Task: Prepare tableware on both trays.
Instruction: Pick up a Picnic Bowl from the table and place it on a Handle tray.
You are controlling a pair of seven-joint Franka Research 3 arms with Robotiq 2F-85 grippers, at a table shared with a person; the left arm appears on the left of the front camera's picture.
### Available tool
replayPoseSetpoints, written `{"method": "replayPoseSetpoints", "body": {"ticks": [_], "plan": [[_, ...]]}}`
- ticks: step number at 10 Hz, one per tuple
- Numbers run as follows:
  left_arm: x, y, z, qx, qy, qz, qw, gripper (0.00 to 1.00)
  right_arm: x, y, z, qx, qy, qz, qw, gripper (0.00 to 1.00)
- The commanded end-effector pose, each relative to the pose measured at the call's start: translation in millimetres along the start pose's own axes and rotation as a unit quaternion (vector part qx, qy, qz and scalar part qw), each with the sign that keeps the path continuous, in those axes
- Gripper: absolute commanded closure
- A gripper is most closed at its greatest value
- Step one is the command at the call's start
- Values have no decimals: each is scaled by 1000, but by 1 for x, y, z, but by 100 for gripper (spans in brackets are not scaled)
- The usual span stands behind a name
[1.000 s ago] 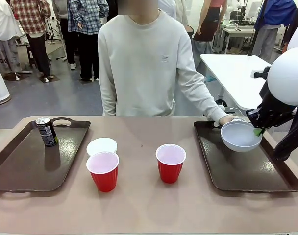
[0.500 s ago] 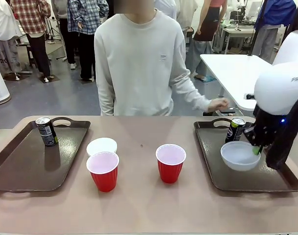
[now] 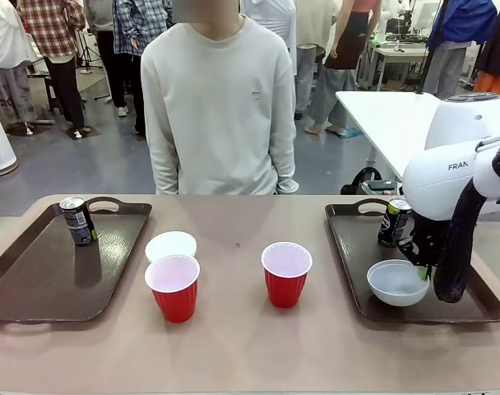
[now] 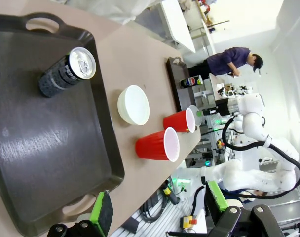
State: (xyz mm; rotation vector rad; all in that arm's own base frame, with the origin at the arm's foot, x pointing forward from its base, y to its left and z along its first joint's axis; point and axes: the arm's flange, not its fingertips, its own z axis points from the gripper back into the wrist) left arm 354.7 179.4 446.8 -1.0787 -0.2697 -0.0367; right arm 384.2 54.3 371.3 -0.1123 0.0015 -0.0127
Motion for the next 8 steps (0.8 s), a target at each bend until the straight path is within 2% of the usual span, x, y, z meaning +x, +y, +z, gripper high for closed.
{"method": "replayPoseSetpoints", "body": {"ticks": [1, 3, 4, 8], "plan": [[-2, 0, 2, -5, 1, -4, 1000, 0, -4, -4, 2, 9, 12, 11, 1000, 97], [-2, 0, 2, -5, 1, -4, 1000, 0, -1, -1, 0, 0, 3, 2, 1000, 97], [-2, 0, 2, -5, 1, -4, 1000, 0, 5, -3, -10, 6, 22, 26, 999, 97], [-2, 0, 2, -5, 1, -4, 1000, 0, 15, -2, -32, -1, 44, 41, 998, 97]]}}
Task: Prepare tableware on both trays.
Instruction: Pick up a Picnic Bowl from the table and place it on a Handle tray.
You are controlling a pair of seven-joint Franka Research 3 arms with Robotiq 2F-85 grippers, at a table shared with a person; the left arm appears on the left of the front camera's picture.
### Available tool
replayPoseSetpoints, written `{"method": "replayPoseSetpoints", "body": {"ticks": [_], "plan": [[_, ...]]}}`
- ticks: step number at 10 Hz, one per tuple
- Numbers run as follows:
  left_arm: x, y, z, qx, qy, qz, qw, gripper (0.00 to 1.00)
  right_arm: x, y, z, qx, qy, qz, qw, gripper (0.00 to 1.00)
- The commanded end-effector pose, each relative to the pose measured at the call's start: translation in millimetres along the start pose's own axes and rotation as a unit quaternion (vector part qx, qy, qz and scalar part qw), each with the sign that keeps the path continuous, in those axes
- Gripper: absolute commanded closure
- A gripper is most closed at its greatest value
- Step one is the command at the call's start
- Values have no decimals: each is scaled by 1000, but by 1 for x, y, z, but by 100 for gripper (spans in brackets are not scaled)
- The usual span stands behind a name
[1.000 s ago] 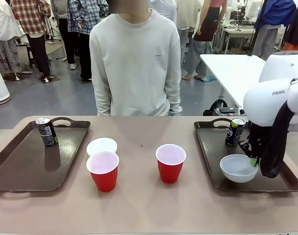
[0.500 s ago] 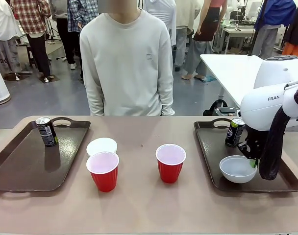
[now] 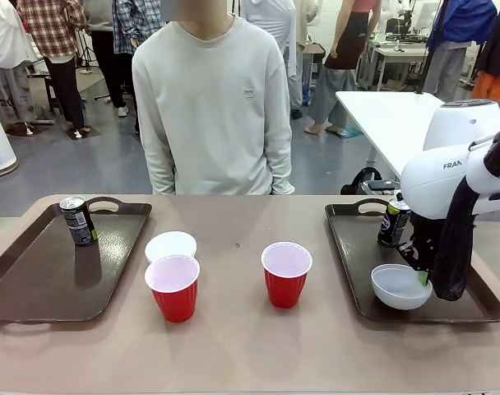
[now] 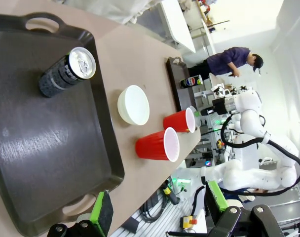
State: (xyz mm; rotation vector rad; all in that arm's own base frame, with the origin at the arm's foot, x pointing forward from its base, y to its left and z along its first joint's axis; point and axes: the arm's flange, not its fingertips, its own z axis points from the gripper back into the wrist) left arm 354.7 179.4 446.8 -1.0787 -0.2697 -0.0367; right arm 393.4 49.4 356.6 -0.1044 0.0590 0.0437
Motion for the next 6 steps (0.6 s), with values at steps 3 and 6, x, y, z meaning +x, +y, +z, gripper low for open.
{"method": "replayPoseSetpoints", "body": {"ticks": [3, 6], "plan": [[-2, 0, 2, -5, 1, -4, 1000, 0, 12, 0, -21, 12, 17, 7, 1000, 97], [-2, 0, 2, -5, 1, -4, 1000, 0, 9, -1, -11, 38, -9, 12, 999, 37]]}}
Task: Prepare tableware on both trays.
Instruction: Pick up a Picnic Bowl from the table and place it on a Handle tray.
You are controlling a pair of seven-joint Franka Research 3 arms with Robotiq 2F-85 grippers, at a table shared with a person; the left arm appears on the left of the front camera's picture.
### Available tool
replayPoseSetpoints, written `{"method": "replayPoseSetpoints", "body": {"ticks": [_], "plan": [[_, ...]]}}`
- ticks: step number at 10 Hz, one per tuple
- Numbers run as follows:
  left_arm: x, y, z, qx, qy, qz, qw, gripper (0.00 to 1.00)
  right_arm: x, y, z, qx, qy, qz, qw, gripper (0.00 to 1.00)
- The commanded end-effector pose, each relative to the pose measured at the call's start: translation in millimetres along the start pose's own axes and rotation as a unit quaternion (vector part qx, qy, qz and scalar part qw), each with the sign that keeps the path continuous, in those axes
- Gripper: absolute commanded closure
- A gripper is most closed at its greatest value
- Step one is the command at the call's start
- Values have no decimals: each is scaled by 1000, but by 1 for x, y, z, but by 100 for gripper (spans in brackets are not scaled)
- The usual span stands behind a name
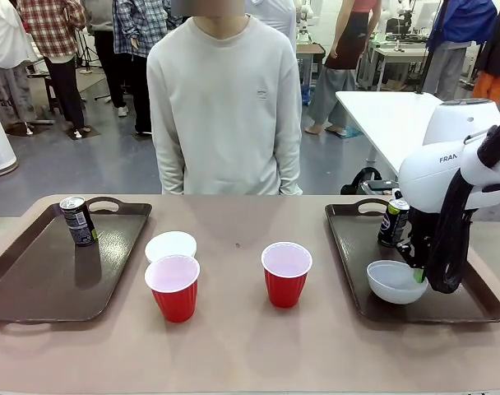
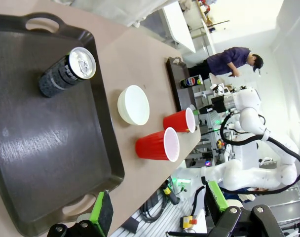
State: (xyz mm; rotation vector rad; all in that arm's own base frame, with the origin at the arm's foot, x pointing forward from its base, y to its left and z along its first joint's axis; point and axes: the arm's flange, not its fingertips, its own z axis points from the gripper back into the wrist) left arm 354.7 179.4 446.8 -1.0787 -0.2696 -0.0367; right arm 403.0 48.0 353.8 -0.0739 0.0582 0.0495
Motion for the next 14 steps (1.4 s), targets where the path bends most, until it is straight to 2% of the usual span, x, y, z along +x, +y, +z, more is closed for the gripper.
{"method": "replayPoseSetpoints", "body": {"ticks": [1, 2, 3, 4, 5, 7, 8, 9, 10, 11, 12, 13, 14], "plan": [[-2, 0, 2, -5, 1, -4, 1000, 0, -2, 1, -2, 28, -18, 3, 999, 0], [-2, 0, 2, -5, 1, -4, 1000, 0, -4, 0, 3, 34, -26, 0, 999, 33], [-2, 0, 2, -5, 1, -4, 1000, 0, -6, 0, 9, 37, -35, -2, 999, 0], [-2, 0, 2, -5, 1, -4, 1000, 0, -9, -1, 14, 39, -40, -3, 998, 13], [-2, 0, 2, -5, 1, -4, 1000, 0, -14, -3, 20, 38, -48, -2, 998, 0], [-2, 0, 2, -5, 1, -4, 1000, 0, -29, -13, 44, 29, -69, -13, 997, 0], [-2, 0, 2, -5, 1, -4, 1000, 0, -44, -20, 61, 15, -70, -11, 997, 12], [-2, 0, 2, -5, 1, -4, 1000, 0, -54, -24, 72, 16, -70, -1, 997, 2], [-2, 0, 2, -5, 1, -4, 1000, 0, -63, -28, 82, 22, -71, 9, 997, 0], [-2, 0, 2, -5, 1, -4, 1000, 0, -75, -32, 90, 19, -72, 18, 997, 0], [-2, 0, 2, -5, 1, -4, 1000, 0, -78, -29, 96, 1, -62, -55, 997, 0], [-2, 0, 2, -5, 1, -4, 1000, 0, -54, -24, 95, 22, -75, -3, 997, 0], [-2, 0, 2, -5, 1, -4, 1000, 0, -64, -28, 103, 19, -72, -15, 997, 0]]}}
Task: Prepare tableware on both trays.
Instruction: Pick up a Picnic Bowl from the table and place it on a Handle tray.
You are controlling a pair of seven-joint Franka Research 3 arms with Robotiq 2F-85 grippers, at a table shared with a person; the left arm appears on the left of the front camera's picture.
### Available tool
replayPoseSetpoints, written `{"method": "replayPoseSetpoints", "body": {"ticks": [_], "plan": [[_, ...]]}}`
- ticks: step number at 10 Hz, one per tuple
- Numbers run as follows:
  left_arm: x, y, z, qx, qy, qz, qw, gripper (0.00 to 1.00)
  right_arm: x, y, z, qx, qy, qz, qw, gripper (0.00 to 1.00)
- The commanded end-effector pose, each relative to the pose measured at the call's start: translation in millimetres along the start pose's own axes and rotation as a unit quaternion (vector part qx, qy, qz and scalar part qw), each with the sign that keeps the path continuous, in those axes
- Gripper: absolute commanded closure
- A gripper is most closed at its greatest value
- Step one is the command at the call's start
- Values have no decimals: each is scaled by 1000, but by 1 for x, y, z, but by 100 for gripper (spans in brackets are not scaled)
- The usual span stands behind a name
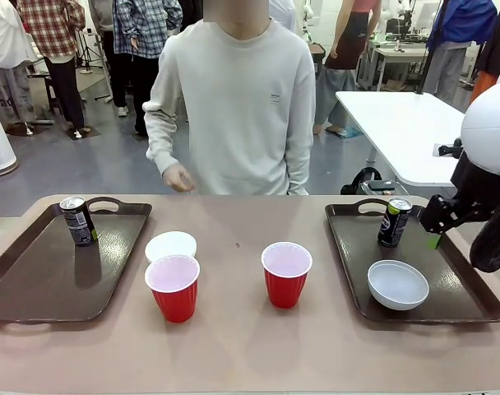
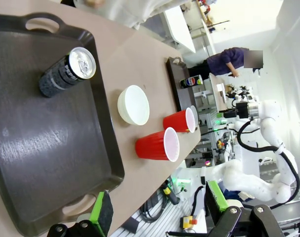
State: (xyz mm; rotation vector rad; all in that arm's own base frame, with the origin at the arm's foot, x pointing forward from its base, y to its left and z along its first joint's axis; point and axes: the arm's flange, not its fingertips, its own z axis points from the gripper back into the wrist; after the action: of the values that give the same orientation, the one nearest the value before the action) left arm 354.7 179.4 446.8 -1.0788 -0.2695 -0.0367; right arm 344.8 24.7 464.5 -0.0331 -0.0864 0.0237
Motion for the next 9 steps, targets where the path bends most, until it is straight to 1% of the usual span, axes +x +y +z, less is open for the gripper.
{"method": "replayPoseSetpoints", "body": {"ticks": [1, 2, 3, 4, 5, 6, 7, 8, 9], "plan": [[-2, 0, 2, -5, 1, -4, 1000, 0, 5, -6, 6, 109, 64, 64, 990, 0], [-2, 0, 2, -5, 1, -4, 1000, 0, 16, -24, 22, 260, 109, 71, 957, 0], [-2, 0, 2, -5, 1, -4, 1000, 0, 26, -41, 36, 370, 141, 40, 917, 0], [-2, 0, 2, -5, 1, -4, 1000, 0, 37, -64, 44, 442, 142, -18, 886, 0], [-2, 0, 2, -5, 1, -4, 1000, 0, 45, -86, 50, 499, 141, -80, 851, 0], [-2, 0, 2, -5, 1, -4, 1000, 0, 48, -114, 53, 574, 119, -137, 798, 0], [-2, 0, 2, -5, 1, -4, 1000, 0, 47, -130, 52, 618, 121, -166, 759, 0], [-2, 0, 2, -5, 1, -4, 1000, 0, 41, -148, 47, 673, 99, -143, 718, 0], [-2, 0, 2, -5, 1, -4, 1000, 0, 28, -157, 44, 690, 67, -122, 710, 0]]}}
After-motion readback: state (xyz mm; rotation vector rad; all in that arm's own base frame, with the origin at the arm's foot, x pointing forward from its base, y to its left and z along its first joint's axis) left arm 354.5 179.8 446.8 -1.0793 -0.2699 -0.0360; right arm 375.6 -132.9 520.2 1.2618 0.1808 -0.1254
